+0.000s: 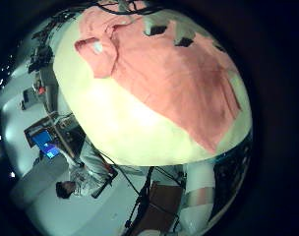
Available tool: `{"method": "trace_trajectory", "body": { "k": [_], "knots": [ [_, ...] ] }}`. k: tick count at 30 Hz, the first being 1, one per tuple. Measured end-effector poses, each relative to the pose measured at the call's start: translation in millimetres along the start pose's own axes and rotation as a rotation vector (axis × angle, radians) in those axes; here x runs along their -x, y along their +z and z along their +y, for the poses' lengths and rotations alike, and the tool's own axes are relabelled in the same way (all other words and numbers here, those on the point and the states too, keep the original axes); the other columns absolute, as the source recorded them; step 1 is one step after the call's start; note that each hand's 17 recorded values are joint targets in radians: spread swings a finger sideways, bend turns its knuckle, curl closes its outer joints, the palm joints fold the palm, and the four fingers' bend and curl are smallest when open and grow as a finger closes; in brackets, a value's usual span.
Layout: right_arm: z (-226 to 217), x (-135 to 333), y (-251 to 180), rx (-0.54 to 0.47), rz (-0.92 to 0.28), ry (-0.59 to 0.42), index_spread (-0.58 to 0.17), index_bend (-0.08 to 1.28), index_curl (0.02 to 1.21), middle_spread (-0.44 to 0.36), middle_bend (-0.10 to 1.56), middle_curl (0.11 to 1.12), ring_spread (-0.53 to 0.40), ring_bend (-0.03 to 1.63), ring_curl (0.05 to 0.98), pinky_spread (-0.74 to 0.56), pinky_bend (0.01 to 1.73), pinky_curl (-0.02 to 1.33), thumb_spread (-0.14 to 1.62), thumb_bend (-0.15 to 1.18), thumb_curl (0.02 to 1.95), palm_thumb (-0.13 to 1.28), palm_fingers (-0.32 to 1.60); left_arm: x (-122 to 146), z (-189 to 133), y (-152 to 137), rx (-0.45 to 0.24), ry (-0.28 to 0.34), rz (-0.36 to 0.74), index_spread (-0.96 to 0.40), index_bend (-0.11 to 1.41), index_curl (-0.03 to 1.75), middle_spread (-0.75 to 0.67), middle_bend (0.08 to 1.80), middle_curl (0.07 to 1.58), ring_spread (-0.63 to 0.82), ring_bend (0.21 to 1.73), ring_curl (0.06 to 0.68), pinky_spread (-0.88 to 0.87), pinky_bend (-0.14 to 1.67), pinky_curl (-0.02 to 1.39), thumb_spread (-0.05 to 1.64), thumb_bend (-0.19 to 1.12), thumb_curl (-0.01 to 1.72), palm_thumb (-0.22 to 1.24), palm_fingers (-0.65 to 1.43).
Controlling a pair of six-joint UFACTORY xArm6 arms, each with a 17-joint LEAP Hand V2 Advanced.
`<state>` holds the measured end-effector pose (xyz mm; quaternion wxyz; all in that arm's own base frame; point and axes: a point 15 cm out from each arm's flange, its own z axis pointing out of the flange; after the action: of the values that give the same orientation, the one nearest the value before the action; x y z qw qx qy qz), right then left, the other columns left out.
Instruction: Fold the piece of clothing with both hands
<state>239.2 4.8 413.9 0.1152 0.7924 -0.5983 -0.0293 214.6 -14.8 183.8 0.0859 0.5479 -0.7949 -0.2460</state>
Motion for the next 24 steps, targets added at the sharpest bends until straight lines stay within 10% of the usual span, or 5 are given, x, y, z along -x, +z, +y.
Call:
{"method": "trace_trajectory", "body": {
  "k": [24],
  "knots": [
    [4.5, 0.7, 0.1, 0.01, 0.002, 0.003, -0.342, 0.19, 0.37, -0.036, 0.19, 0.33, 0.158, 0.19, 0.214, 0.27, 0.19, 0.27, 1.4, -0.01, 0.28, 0.67, 0.25, -2.2, -19.5, 51.7, 0.018, 0.016, -0.098, 0.14, 0.17, 0.28, 0.17, 0.26, 0.36, 0.35, 0.51, 0.228, 0.32, 0.3, 0.32, 0.88, -0.03, 0.31, 0.21, 0.14]
  ]
}}
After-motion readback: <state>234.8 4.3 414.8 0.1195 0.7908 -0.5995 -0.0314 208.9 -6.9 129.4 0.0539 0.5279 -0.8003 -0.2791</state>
